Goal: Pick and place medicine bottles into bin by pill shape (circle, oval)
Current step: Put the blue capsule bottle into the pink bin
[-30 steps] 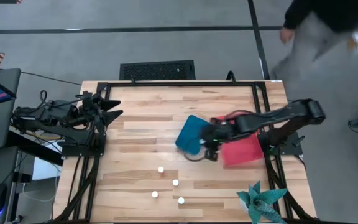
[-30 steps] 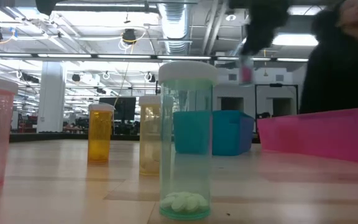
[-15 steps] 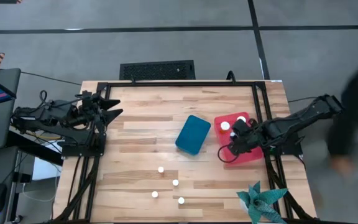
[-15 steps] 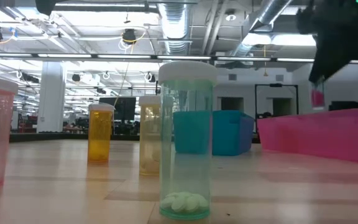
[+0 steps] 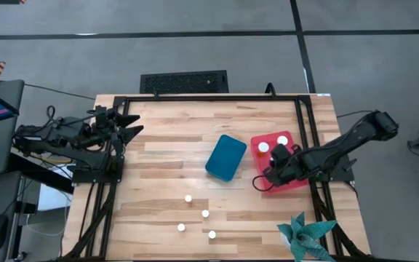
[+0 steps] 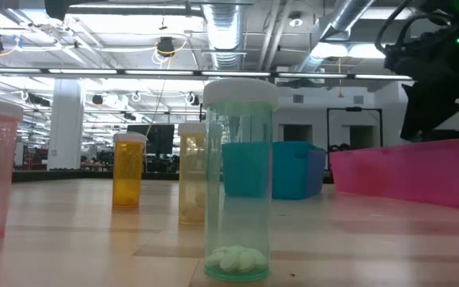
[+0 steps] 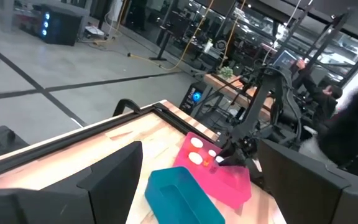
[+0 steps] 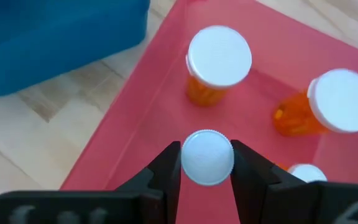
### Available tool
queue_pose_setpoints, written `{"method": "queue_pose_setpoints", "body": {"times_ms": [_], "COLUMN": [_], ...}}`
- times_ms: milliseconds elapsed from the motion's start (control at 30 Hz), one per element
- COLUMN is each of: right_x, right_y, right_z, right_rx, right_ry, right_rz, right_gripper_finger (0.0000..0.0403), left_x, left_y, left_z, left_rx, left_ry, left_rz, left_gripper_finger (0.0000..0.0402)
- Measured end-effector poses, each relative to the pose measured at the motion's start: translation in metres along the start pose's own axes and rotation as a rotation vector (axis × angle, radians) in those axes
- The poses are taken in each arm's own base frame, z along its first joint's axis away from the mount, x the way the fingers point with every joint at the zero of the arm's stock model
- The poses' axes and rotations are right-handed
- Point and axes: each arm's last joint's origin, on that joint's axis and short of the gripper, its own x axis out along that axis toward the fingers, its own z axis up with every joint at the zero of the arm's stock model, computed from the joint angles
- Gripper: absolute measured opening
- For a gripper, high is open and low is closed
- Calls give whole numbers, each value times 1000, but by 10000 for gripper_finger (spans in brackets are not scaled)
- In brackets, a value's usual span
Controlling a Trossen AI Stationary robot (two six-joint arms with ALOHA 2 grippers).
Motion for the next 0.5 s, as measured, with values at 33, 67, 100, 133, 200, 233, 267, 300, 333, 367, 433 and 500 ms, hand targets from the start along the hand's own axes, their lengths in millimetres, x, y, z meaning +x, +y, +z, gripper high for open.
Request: {"method": "queue_pose_setpoints", "body": {"times_ms": [33, 67, 100, 133, 200, 233, 267, 300, 333, 367, 433, 500], "right_x": [1, 2, 4, 5, 9, 10, 12, 13, 15, 16, 19, 20], "right_y": [1, 2, 2, 3, 6, 7, 8, 9, 10, 11, 14, 16], "right_z": [0, -1, -1, -1, -2, -3, -3, -4, -4, -5, -6, -6], "right_rx": [-4, -8, -10, -15, -24, -25, -21, -22, -25, -27, -28, -25], "right_ry": [-6, -10, -16, -21, -28, -30, -33, -33, -31, -30, -30, -31], "right_rz": [-8, -17, -27, -35, -52, -60, -69, -77, -82, -83, -84, -80], "right_gripper_finger": [124, 124, 124, 124, 124, 124, 124, 124, 124, 124, 124, 124], "left_x": [0, 0, 0, 0, 0, 0, 0, 0, 0, 0, 0, 0], "left_y": [0, 0, 0, 0, 0, 0, 0, 0, 0, 0, 0, 0], "left_z": [0, 0, 0, 0, 0, 0, 0, 0, 0, 0, 0, 0], "left_rx": [0, 0, 0, 0, 0, 0, 0, 0, 0, 0, 0, 0], "left_ry": [-1, -2, -3, -3, -6, -6, -6, -6, -6, -6, -6, -6], "left_rz": [2, 4, 5, 5, 10, 10, 11, 10, 10, 11, 11, 11], "left_gripper_finger": [312, 312, 312, 312, 312, 312, 312, 312, 312, 312, 312, 312]}}
